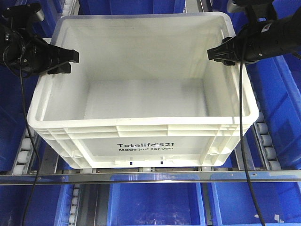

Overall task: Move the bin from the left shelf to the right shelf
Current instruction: 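Lower the white tote with both grippers onto the roller shelf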

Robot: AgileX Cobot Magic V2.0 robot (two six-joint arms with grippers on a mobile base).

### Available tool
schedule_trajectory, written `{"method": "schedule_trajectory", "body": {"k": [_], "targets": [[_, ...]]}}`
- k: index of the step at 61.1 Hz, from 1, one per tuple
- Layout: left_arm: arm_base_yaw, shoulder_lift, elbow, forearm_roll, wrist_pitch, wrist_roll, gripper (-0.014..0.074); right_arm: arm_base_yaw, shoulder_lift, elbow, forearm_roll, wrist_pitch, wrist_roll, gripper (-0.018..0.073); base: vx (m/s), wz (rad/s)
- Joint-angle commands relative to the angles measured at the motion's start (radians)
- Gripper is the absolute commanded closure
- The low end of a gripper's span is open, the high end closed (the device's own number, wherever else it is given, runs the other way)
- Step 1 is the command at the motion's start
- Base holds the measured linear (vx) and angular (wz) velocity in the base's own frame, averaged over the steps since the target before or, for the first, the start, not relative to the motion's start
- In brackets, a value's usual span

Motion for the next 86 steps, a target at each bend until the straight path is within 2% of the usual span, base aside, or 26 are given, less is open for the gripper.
{"method": "schedule_trajectory", "body": {"k": [1,18,27,33,45,54,59,86], "targets": [[-0.01,-0.026,-0.029,-0.034,-0.098,0.063,0.0604,-0.012,-0.048,-0.039,-0.005,-0.119,-0.01,0.0564,0.0,0.0],[-0.01,-0.019,-0.029,-0.026,-0.112,0.063,0.058,-0.012,-0.048,-0.039,-0.005,-0.117,-0.01,0.0554,0.0,0.0],[-0.01,-0.019,-0.029,-0.016,-0.133,0.063,0.0521,-0.012,-0.048,-0.039,-0.005,-0.117,-0.01,0.0489,0.0,0.0],[-0.01,-0.019,-0.029,-0.006,-0.145,0.063,0.0461,-0.012,-0.048,-0.039,-0.005,-0.117,-0.01,0.0408,0.0,0.0],[-0.01,-0.019,-0.029,-0.005,-0.173,0.063,0.0327,-0.012,-0.048,-0.039,-0.005,-0.12,-0.01,0.0157,0.0,0.0],[-0.009,-0.019,-0.029,-0.004,-0.182,0.063,0.0263,-0.012,-0.049,-0.039,-0.008,-0.136,-0.01,0.0003,0.0,0.0],[-0.009,-0.02,-0.029,-0.004,-0.183,0.063,0.0248,-0.012,-0.055,-0.039,-0.009,-0.135,-0.01,-0.0044,0.0,0.0],[-0.008,-0.092,-0.029,0.003,-0.179,0.063,0.0247,-0.012,-0.132,-0.039,-0.009,-0.107,-0.01,-0.0035,0.0,0.0]]}}
